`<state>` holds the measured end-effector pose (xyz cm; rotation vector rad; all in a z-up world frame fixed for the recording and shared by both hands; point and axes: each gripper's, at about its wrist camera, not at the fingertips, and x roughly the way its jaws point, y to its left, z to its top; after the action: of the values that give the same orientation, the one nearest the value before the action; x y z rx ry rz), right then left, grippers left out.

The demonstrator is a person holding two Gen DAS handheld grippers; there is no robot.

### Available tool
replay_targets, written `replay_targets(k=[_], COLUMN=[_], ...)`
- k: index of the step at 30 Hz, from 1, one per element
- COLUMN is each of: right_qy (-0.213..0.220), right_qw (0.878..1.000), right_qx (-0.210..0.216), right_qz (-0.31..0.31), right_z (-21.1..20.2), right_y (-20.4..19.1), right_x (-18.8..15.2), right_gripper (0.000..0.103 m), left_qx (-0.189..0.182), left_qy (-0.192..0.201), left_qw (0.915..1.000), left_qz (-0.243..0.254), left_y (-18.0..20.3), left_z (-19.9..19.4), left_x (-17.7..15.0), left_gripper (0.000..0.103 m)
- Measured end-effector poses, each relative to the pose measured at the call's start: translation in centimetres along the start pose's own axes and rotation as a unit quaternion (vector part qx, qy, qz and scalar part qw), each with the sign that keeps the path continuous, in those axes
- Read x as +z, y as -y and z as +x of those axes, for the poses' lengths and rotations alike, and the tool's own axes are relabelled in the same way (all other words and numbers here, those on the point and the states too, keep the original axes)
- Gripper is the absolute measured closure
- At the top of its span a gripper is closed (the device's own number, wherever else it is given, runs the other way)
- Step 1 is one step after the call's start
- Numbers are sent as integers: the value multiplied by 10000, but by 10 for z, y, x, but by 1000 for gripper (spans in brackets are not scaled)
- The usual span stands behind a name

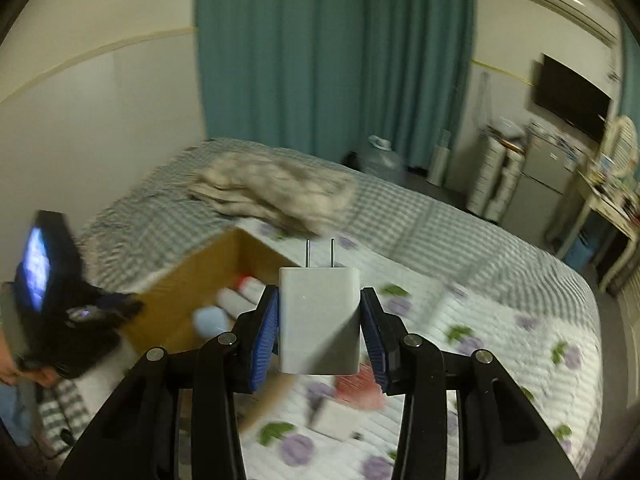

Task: Organize rigid objects
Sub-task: 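Carry the white charger plug into the box and release it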

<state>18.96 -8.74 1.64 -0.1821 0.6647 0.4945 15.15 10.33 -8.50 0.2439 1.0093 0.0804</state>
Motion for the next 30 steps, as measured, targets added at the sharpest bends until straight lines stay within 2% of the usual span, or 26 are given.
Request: replay_targets(k=[4, 8, 20, 24, 29, 30], right_qy=[-169, -483, -1329, -1388, -1235, -1208], right_qw=[9992, 9967, 9882, 9871, 9893, 9900], right_qx=[372, 645, 751, 793, 758, 716], right_qz=[-4, -60, -128, -43, 144, 155], right_z=[24, 53, 111, 119, 112, 108], right_y=[-32, -56, -80, -80, -72, -69], right_x=[2, -12, -47, -53, -52, -51], right_gripper=[63, 63, 63, 63, 63, 60], left_qx=[-4, -8, -32, -41, -45, -42], left_qy=[-2, -2, 0, 3, 2, 2], left_qw=[10000, 10000, 10000, 10000, 10000, 10000], left_qz=[7, -18, -37, -50, -51, -45], left_y=[0, -1, -4, -4, -4, -4], left_z=[0, 1, 1, 1, 1, 1], left_x=[0, 0, 0, 0, 0, 0], left_gripper=[96, 96, 96, 96, 96, 96])
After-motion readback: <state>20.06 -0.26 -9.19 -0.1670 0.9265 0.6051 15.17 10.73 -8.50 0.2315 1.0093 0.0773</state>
